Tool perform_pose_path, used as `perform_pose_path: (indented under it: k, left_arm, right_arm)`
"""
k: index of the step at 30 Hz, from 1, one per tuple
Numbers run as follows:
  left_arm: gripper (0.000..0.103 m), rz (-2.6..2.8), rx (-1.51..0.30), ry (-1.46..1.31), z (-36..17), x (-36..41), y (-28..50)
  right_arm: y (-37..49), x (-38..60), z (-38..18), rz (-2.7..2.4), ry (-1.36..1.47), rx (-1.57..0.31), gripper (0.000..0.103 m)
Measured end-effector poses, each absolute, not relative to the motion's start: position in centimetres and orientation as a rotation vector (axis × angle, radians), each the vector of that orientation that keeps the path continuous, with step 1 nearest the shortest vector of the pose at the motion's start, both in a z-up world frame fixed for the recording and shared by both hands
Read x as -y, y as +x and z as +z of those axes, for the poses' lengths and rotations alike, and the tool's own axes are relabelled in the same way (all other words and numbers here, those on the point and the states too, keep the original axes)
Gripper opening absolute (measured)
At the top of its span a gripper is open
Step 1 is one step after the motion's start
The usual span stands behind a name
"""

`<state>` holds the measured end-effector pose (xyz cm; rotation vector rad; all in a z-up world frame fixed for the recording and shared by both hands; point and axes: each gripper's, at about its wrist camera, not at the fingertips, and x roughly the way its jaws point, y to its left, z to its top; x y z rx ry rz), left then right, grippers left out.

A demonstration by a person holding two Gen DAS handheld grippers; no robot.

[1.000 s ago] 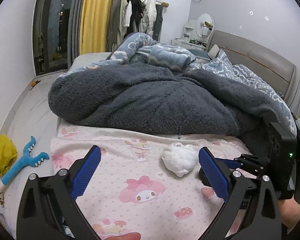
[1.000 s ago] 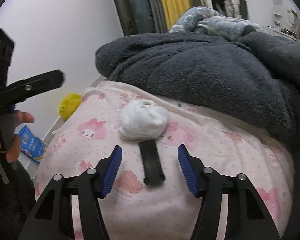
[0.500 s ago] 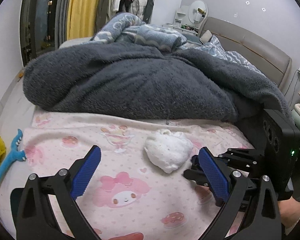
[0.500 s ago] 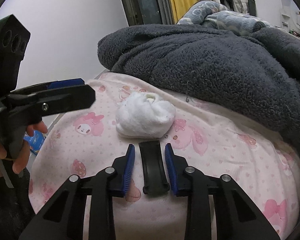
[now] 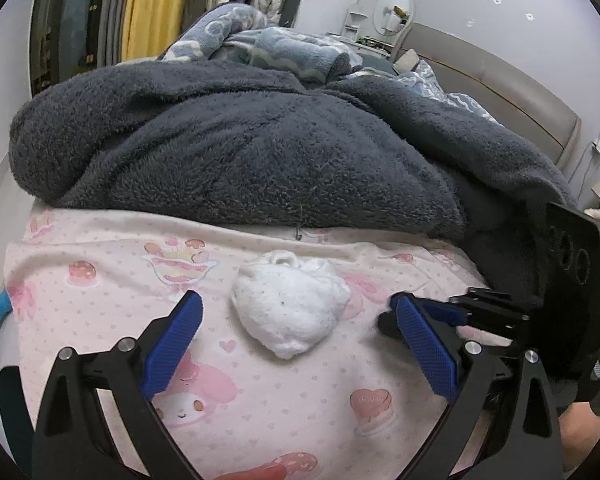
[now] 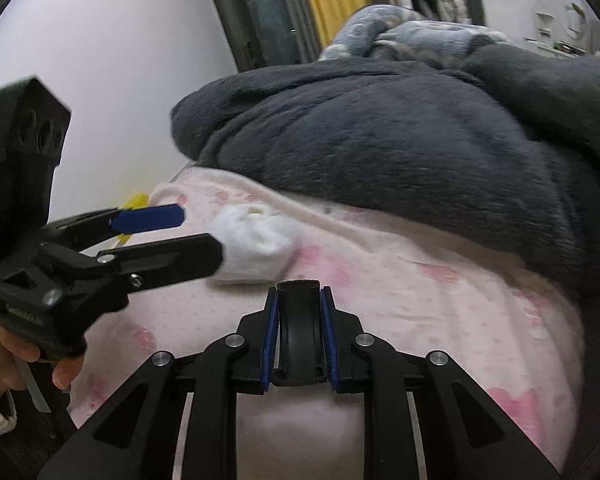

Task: Collect trash
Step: 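Close the right tool on the black strap while the left tool grasps the white tissue, then carry the tissue in the left tool and strap in the right tool over the bin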

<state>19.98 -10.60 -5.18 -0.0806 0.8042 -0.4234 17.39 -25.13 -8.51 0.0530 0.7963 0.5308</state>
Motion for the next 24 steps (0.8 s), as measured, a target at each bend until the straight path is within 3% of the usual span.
perform_pose_path:
  k: [12,17,24]
  left_arm:
    - [0.095,-0.372,-0.847,-0.061,-6.8,12.8,21.4]
    - [0.068,-0.320,-0.873,-0.021,-7.5,13.3,21.8]
    - [0.054,-0.320,-0.855,-0.045,-7.2,12.4,21.4]
  right_arm:
    - [17.1,28.9,-8.1,0.484,0.138,-0.792,0.020]
    - [16.6,29.5,-7.9,0.485,0.141,-0.789,0.020]
    - [16.2,29.4,-7.5,0.480,0.146,-0.785,0.020]
